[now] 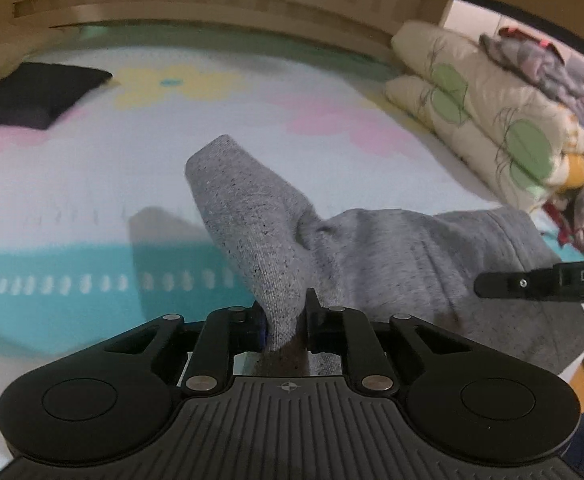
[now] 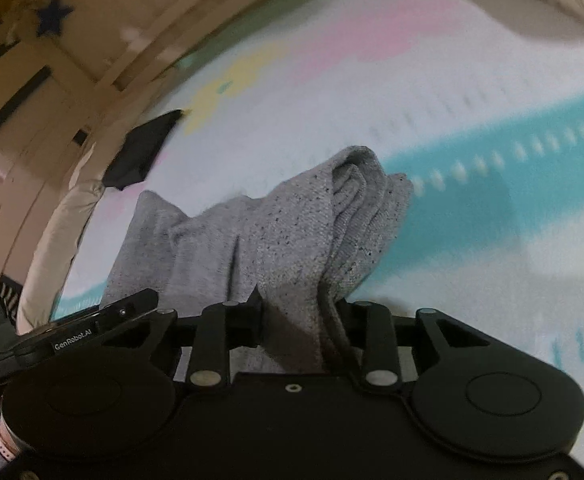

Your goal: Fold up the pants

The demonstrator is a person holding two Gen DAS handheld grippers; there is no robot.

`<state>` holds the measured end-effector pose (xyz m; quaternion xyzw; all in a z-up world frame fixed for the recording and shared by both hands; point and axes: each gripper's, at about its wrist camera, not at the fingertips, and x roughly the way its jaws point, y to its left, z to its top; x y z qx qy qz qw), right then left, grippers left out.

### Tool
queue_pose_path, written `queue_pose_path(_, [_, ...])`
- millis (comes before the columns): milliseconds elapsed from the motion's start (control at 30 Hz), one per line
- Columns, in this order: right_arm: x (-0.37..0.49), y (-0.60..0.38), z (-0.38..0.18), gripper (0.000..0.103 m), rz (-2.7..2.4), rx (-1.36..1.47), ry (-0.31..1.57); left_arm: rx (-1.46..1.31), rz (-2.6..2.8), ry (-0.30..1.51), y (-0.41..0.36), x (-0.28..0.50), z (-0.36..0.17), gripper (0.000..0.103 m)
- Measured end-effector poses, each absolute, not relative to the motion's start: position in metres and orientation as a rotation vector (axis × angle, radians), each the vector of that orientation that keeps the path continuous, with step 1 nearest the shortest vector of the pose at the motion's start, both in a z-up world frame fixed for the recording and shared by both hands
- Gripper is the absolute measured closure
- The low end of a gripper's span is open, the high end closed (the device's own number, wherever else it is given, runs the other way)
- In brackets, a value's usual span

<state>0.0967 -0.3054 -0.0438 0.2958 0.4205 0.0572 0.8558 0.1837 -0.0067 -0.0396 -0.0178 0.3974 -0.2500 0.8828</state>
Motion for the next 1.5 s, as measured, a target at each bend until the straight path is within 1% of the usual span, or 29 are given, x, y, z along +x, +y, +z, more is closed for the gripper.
queue_pose_path(200, [0.133,-0.277,-0.005,0.062,0.195,0.565,0.846,-0.1,-0.411,0.738,0.025,0.214,-0.002,0.088])
queue_pose_path(333, [0.185,-0.254,0.009,0.062,0.255,0.56,0.844,-0.102,-0.344,0.694,0.051,0.25,0.021,0.088])
queue_pose_path(433, [0.224,-0.234,0.015,0.062,0.298,0.55,0.842,-0.093,-0.297,0.681,0.066,0.279,0.028,0.088])
queue_pose_path(533, [0.263,-0.213,0.016,0.062,0.326,0.537,0.846,-0.121,-0.251,0.703,0.08,0.307,0.02,0.088])
queue_pose_path(600, [0.287,-0.201,0.009,0.061,0.336,0.531,0.863,-0.135,-0.217,0.744,0.082,0.326,0.004,0.088])
queue_pose_path(700, [0.306,-0.191,-0.012,0.059,0.325,0.514,0.909,-0.157,-0.129,0.859,0.087,0.348,-0.033,0.08])
queue_pose_path(733, [0.31,-0.191,-0.02,0.054,0.314,0.508,0.931,-0.157,-0.07,0.917,0.089,0.353,-0.049,0.078])
queue_pose_path(767, [0.318,-0.19,-0.033,0.048,0.283,0.496,0.963,-0.15,-0.02,0.969,0.091,0.357,-0.062,0.078])
queue_pose_path(800, [0.323,-0.19,-0.044,0.046,0.229,0.475,0.995,-0.139,0.011,1.008,0.093,0.359,-0.073,0.076])
queue_pose_path(833, [0.328,-0.19,-0.057,0.042,0.157,0.441,1.034,-0.144,0.013,1.026,0.095,0.36,-0.08,0.072])
queue_pose_path(900, [0.331,-0.193,-0.074,0.038,0.027,0.363,1.085,-0.161,0.022,1.011,0.097,0.358,-0.079,0.069])
queue_pose_path(933, [0.33,-0.197,-0.078,0.032,0.027,0.365,1.087,-0.154,0.027,1.0,0.095,0.356,-0.075,0.067])
queue_pose_path(967, [0.326,-0.201,-0.079,0.032,0.032,0.38,1.076,-0.14,0.032,0.986,0.094,0.353,-0.07,0.067])
queue_pose_path(1033, [0.316,-0.206,-0.072,0.03,0.02,0.368,1.046,-0.102,0.062,0.93,0.083,0.345,-0.056,0.067])
queue_pose_path(1067, [0.31,-0.206,-0.065,0.025,0.002,0.326,1.028,-0.088,0.067,0.901,0.083,0.344,-0.049,0.067])
queue_pose_path(1100, [0.303,-0.206,-0.059,0.023,-0.007,0.286,1.011,-0.076,0.066,0.877,0.084,0.34,-0.039,0.067])
queue_pose_path(1200, [0.292,-0.199,-0.029,0.01,-0.012,0.206,0.933,-0.053,0.048,0.812,0.074,0.326,-0.012,0.06])
queue_pose_path(1233, [0.282,-0.197,-0.018,0.002,-0.018,0.182,0.903,-0.045,0.038,0.787,0.071,0.321,-0.003,0.056])
queue_pose_path(1300, [0.271,-0.19,0.002,0.001,-0.033,0.139,0.848,-0.014,0.031,0.745,0.06,0.303,0.014,0.048])
queue_pose_path(1333, [0.262,-0.186,0.012,0.001,-0.027,0.115,0.824,0.004,0.035,0.73,0.057,0.296,0.019,0.039])
queue_pose_path(1367, [0.261,-0.183,0.02,0.001,-0.024,0.103,0.811,0.021,0.039,0.716,0.052,0.286,0.024,0.034])
queue_pose_path(1500, [0.23,-0.174,0.039,0.001,-0.018,0.088,0.809,0.041,0.037,0.663,0.043,0.242,0.035,0.032])
